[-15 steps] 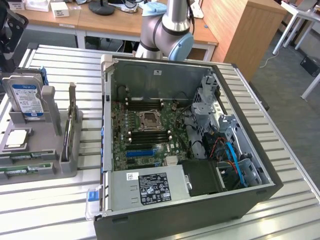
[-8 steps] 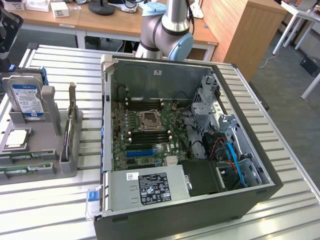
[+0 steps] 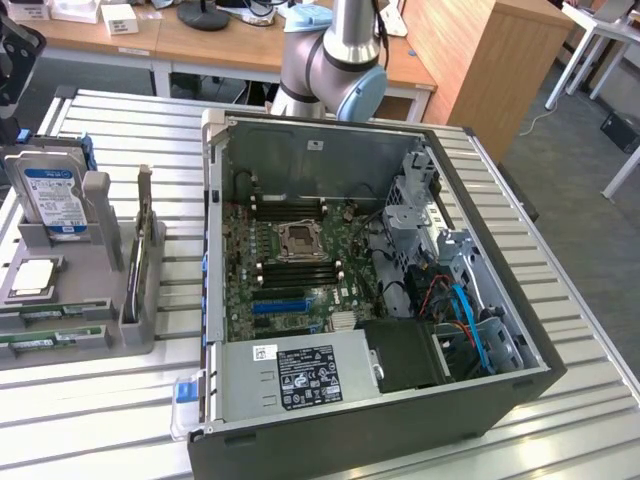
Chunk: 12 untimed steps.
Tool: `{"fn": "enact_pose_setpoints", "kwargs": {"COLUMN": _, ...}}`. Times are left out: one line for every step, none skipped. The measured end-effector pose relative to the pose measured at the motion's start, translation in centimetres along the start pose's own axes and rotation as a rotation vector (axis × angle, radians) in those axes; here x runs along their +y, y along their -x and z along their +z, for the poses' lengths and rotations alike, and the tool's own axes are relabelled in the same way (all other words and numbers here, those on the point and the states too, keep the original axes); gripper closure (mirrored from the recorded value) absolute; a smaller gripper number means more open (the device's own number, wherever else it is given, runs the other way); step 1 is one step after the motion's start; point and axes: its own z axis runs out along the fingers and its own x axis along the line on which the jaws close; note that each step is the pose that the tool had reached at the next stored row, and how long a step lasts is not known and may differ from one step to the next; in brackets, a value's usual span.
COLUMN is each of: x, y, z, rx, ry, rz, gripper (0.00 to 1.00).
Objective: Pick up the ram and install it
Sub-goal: 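Reach for the ram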
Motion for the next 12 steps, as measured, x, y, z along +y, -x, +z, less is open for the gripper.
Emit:
{"fn": "enact_pose_setpoints", "kwargs": {"x": -0.03, "y": 0.0, "z": 0.00, "rx": -0.0001, "ry": 0.0000, "rz": 0.000, "gripper": 0.89}}
{"fn": "enact_pose_setpoints", "kwargs": {"x": -0.08, "y": 0.0, "z": 0.00, "rx": -0.0001, "ry": 0.0001, "rz": 0.000, "gripper": 0.89}}
{"fn": "enact_pose_setpoints", "kwargs": {"x": -0.15, "y": 0.0, "z": 0.00, "rx": -0.0001, "ry": 0.0001, "rz": 0.000, "gripper": 0.89}}
{"fn": "enact_pose_setpoints", "kwargs": {"x": -0.24, "y": 0.1, "z": -0.01, "rx": -0.0001, "ry": 0.0001, "rz": 0.000, "gripper": 0.89}}
{"fn": "enact_pose_setpoints", "kwargs": {"x": -0.34, "y": 0.1, "z": -0.01, "rx": -0.0001, "ry": 0.0000, "rz": 0.000, "gripper": 0.89}}
{"fn": "enact_pose_setpoints", "kwargs": {"x": -0.46, "y": 0.1, "z": -0.01, "rx": -0.0001, "ry": 0.0001, "rz": 0.000, "gripper": 0.89}}
{"fn": "enact_pose_setpoints", "kwargs": {"x": -0.59, "y": 0.1, "z": -0.02, "rx": 0.0000, "ry": 0.0000, "rz": 0.000, "gripper": 0.89}}
{"fn": "enact_pose_setpoints", "kwargs": {"x": -0.70, "y": 0.2, "z": -0.02, "rx": -0.0001, "ry": 0.0001, "rz": 0.000, "gripper": 0.89}}
{"fn": "enact_pose_setpoints", "kwargs": {"x": -0.81, "y": 0.2, "z": -0.03, "rx": -0.0001, "ry": 0.0001, "rz": 0.000, "gripper": 0.89}}
{"fn": "enact_pose_setpoints", "kwargs": {"x": -0.93, "y": 0.2, "z": -0.03, "rx": -0.0001, "ry": 0.0001, "rz": 0.000, "gripper": 0.89}}
{"fn": "enact_pose_setpoints", "kwargs": {"x": -1.06, "y": 0.3, "z": -0.04, "rx": 0.0000, "ry": 0.0001, "rz": 0.000, "gripper": 0.89}}
{"fn": "enact_pose_setpoints", "kwargs": {"x": -1.20, "y": 0.3, "z": -0.04, "rx": -0.0001, "ry": 0.0001, "rz": 0.000, "gripper": 0.89}}
